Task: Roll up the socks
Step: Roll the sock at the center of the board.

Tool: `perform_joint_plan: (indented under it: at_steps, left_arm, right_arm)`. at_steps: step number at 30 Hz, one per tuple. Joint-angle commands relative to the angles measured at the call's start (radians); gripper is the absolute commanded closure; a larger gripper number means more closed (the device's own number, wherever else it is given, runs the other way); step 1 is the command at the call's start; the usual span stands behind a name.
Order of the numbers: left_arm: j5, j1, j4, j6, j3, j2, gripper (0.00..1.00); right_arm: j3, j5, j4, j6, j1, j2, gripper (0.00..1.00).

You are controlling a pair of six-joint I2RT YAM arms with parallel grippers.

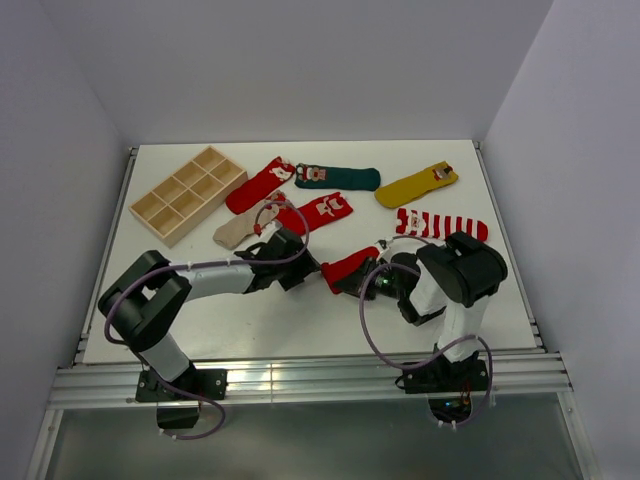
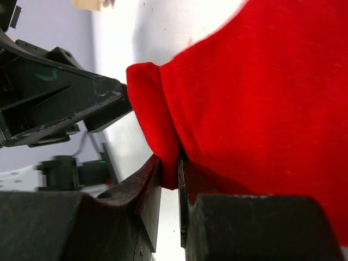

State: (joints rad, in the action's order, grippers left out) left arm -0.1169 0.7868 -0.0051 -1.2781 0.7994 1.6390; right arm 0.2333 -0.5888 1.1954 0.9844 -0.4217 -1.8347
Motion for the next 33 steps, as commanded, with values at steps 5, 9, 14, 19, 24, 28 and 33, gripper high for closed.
perform_joint_plan:
  at_steps: [5, 9, 14, 19, 24, 28, 33]
  left_arm:
    - [0.040, 0.022, 0.079, 0.017, 0.061, 0.058, 0.35]
    - [0.048, 0.025, 0.086, 0.033, 0.069, 0.080, 0.36]
    - [0.065, 0.026, 0.085, 0.040, 0.092, 0.108, 0.36]
    - [0.072, 0.026, 0.062, 0.054, 0.121, 0.136, 0.38]
    - [0.079, 0.028, 0.028, 0.059, 0.153, 0.166, 0.46]
    - [0.086, 0.029, 0.008, 0.069, 0.179, 0.194, 0.53]
    - [0.095, 0.034, -0.042, 0.075, 0.205, 0.223, 0.69]
  right_arm:
    - [-0.054, -0.060, 0.354, 0.192, 0.049, -0.198, 0.97]
    - [-0.057, -0.054, 0.356, 0.197, 0.057, -0.212, 0.96]
    - [-0.054, -0.040, 0.291, 0.174, 0.057, -0.184, 0.95]
    - [-0.049, -0.032, 0.259, 0.163, 0.057, -0.178, 0.95]
    - [-0.048, -0.031, 0.242, 0.158, 0.057, -0.175, 0.94]
    - [-0.045, -0.028, 0.218, 0.145, 0.057, -0.155, 0.94]
    - [-0.040, -0.026, 0.182, 0.123, 0.057, -0.133, 0.93]
